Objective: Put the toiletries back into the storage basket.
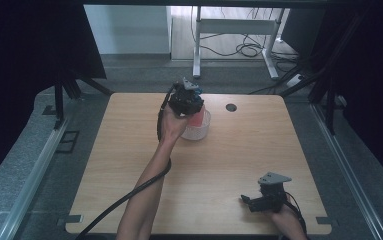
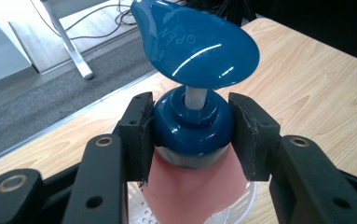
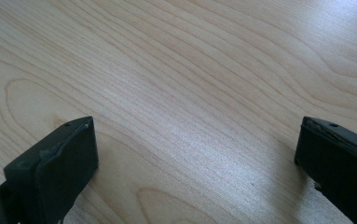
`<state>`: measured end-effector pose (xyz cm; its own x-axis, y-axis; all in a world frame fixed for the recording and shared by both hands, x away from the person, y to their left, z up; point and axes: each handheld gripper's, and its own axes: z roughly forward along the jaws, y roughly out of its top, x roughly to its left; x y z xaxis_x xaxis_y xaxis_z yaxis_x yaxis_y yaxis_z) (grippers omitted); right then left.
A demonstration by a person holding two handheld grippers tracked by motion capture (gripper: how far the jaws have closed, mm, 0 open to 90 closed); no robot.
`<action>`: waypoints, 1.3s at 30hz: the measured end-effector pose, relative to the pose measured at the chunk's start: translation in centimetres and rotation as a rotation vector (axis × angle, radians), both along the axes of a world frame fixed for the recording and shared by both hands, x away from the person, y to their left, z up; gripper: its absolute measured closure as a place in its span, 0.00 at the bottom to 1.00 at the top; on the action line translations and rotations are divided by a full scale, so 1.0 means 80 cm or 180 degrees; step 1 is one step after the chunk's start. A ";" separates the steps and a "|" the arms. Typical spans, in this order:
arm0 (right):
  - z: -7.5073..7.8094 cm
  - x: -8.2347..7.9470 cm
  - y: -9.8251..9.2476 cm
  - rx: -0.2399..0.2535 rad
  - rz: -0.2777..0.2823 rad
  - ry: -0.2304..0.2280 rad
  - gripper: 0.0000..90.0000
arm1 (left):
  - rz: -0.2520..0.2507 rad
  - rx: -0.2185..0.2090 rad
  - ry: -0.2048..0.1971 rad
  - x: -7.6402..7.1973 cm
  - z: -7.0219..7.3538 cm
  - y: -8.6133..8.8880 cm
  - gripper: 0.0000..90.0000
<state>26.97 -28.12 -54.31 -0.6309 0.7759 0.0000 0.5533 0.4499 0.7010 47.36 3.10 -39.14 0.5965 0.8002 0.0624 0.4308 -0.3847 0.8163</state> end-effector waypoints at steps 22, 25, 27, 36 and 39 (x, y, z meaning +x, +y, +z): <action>0.000 0.000 0.000 -0.0007 0.0019 0.0001 0.00 | 0.0081 -0.0014 0.0134 0.007 -0.044 -0.003 0.58; 0.000 0.000 0.000 -0.0006 0.0020 0.0001 0.00 | 0.0087 -0.0013 0.0141 0.008 -0.047 -0.003 0.58; 0.000 0.000 0.000 -0.0009 0.0021 0.0002 0.00 | 0.0088 -0.0018 0.0149 0.008 -0.050 -0.003 0.58; 0.000 0.000 0.000 -0.0007 0.0024 0.0005 0.00 | 0.0109 0.0005 0.0177 0.009 -0.057 -0.003 0.58; 0.000 0.000 0.000 -0.0005 0.0026 0.0007 0.00 | 0.0110 0.0004 0.0193 0.009 -0.059 -0.002 0.58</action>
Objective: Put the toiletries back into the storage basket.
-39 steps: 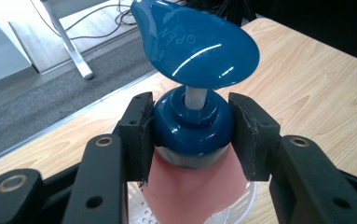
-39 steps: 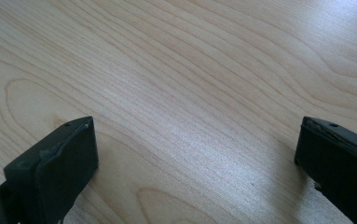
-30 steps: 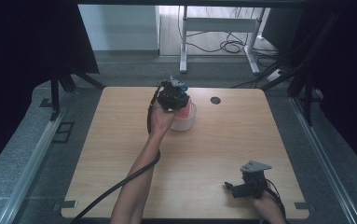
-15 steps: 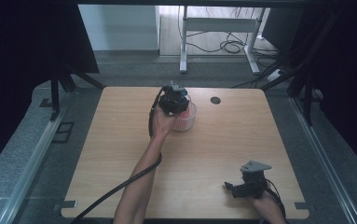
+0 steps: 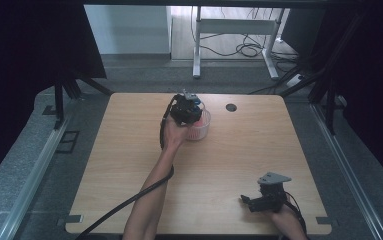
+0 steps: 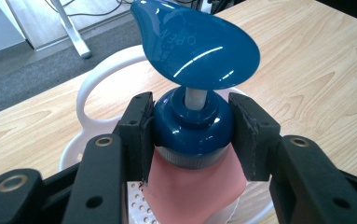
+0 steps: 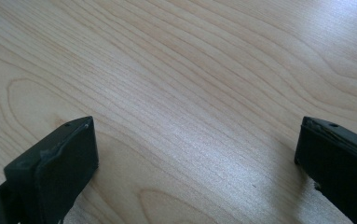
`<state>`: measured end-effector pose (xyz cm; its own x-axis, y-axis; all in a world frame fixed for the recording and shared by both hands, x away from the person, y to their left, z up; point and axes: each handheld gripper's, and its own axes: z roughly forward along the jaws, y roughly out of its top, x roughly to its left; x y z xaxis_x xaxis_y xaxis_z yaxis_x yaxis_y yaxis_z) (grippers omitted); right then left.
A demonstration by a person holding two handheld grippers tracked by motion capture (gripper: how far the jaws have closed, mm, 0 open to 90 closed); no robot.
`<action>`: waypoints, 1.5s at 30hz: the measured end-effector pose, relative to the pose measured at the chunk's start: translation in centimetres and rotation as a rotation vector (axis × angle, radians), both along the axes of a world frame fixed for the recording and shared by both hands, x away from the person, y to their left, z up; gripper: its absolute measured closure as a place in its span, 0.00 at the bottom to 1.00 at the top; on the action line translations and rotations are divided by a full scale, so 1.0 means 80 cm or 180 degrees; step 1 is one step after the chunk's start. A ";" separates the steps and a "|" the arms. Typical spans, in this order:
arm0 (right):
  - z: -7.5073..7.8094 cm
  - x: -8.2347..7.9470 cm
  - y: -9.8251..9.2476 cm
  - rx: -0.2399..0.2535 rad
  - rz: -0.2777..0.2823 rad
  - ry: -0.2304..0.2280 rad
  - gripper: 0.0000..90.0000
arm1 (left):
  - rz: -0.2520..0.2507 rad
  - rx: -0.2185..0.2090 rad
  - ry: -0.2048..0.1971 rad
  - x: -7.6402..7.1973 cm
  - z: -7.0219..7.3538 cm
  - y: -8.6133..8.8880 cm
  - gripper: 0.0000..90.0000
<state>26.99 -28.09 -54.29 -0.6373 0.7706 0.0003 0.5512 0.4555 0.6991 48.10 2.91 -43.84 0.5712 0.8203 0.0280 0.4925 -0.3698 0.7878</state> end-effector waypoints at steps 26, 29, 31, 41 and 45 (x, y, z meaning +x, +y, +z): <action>0.000 0.001 0.001 -0.0008 0.0012 -0.0007 0.00 | 0.0083 -0.0139 0.0163 0.005 -0.003 0.011 0.54; 0.000 0.001 0.001 -0.0005 0.0013 -0.0005 0.00 | 0.0078 -0.0135 0.0158 0.004 -0.002 0.012 0.51; 0.000 0.001 0.001 -0.0003 0.0013 -0.0004 0.00 | 0.0074 -0.0161 0.0142 0.004 -0.001 0.014 0.48; 0.000 0.001 0.002 0.0001 0.0007 0.0001 0.00 | 0.0012 -0.0326 0.0111 0.001 0.008 0.021 0.24; 0.000 0.001 0.002 0.0001 0.0007 -0.0001 0.00 | -0.0035 -0.0309 0.0078 -0.002 0.012 0.023 0.18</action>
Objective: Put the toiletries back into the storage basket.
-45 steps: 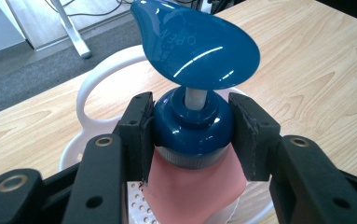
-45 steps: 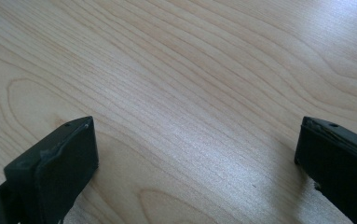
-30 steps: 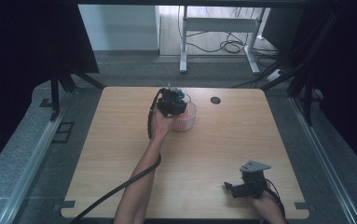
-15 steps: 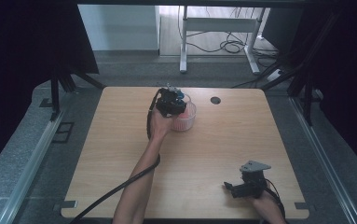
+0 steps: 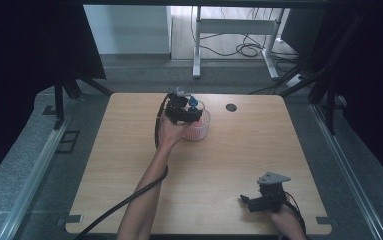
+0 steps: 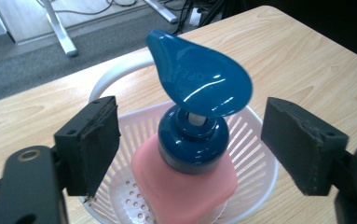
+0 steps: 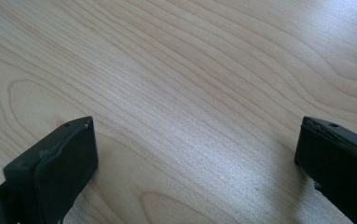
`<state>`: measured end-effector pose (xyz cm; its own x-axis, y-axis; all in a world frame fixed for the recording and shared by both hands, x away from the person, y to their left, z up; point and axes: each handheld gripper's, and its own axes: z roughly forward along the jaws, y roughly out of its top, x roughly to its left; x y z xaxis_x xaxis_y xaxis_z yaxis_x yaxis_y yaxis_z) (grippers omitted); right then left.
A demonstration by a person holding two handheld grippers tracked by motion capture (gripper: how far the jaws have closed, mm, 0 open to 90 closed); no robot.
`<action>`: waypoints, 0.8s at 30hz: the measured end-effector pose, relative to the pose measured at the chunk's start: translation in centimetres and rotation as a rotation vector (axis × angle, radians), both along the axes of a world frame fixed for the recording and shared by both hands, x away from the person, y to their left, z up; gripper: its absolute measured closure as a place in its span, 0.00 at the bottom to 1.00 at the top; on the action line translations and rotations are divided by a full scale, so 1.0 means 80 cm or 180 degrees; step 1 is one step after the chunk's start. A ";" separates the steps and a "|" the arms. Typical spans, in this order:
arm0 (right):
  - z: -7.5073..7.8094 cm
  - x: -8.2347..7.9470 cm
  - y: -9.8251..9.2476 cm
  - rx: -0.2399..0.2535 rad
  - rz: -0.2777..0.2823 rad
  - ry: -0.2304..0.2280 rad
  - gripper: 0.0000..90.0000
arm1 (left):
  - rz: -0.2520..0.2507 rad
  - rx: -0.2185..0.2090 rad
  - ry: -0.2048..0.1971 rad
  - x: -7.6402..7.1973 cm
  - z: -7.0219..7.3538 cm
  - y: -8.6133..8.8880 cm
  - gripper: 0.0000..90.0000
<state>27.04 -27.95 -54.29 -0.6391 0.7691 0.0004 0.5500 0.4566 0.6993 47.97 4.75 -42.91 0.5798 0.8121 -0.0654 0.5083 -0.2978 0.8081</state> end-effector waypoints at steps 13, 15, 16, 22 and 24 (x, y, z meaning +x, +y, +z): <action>0.000 0.000 0.000 0.0001 -0.0002 0.0001 0.00 | -0.0090 -0.0040 -0.0075 -0.010 0.013 0.008 0.13; 0.000 0.000 0.000 -0.0002 0.0001 -0.0004 0.00 | -0.0104 -0.0045 -0.0082 -0.011 0.015 0.009 0.12; 0.000 0.000 0.000 -0.0002 0.0001 -0.0004 0.00 | -0.0112 -0.0046 -0.0085 -0.012 0.015 0.010 0.12; 0.000 0.000 0.000 0.0000 0.0001 -0.0001 0.00 | -0.0172 -0.0007 -0.0137 -0.019 0.023 0.010 0.12; 0.000 0.000 0.000 -0.0001 0.0002 -0.0003 0.00 | -0.0187 0.0003 -0.0159 -0.021 0.025 0.010 0.12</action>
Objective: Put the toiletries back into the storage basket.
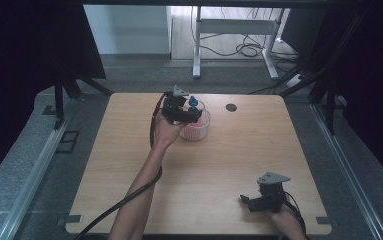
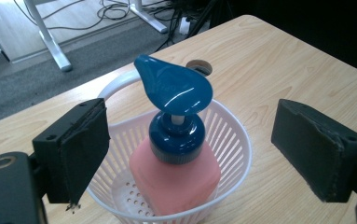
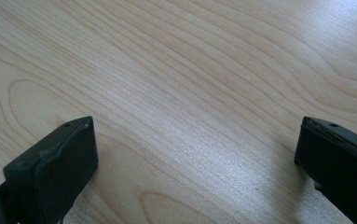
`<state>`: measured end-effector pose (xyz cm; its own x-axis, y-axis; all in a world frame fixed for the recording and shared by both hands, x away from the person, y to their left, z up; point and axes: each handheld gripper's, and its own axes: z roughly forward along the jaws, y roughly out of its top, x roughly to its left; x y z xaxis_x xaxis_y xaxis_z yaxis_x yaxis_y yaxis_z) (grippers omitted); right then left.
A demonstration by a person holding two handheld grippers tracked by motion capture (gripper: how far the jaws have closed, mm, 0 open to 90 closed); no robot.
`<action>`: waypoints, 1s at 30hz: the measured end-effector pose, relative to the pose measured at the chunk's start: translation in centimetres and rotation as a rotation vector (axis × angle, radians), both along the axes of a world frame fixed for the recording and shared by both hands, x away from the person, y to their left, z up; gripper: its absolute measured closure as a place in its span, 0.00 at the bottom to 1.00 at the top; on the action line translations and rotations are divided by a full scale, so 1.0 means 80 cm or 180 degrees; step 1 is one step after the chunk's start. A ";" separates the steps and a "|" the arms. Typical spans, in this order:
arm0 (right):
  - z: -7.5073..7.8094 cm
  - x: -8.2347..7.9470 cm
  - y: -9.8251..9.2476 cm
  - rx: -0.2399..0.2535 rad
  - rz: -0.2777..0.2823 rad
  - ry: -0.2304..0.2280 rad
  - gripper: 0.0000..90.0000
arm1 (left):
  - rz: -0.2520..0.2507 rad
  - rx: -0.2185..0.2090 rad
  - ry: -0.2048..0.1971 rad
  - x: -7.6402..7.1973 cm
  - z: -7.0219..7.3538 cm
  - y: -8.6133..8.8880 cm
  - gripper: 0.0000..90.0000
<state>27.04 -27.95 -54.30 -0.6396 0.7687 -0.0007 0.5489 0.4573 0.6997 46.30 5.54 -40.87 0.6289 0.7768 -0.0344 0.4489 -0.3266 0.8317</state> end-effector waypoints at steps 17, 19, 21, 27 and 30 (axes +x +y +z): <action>0.000 0.000 0.000 0.0001 0.0001 -0.0004 0.00 | -0.0109 0.0068 -0.0153 -0.022 0.017 0.005 0.13; 0.000 0.000 0.000 0.0001 0.0000 -0.0005 0.00 | -0.0124 0.0076 -0.0159 -0.024 0.019 0.006 0.13; 0.000 0.000 0.000 -0.0001 0.0002 -0.0008 0.00 | -0.0147 0.0059 -0.0154 -0.027 0.020 0.007 0.13; 0.000 0.000 0.000 -0.0001 0.0001 -0.0008 0.00 | -0.0203 0.0064 -0.0162 -0.035 0.024 0.010 0.13; 0.000 0.000 0.000 0.0000 0.0000 -0.0009 0.00 | -0.0222 0.0060 -0.0161 -0.040 0.025 0.010 0.13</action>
<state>27.04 -27.94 -54.32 -0.6395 0.7687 -0.0025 0.5470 0.4573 0.7012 43.06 6.38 -38.89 0.6820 0.7312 0.0129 0.3821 -0.3713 0.8462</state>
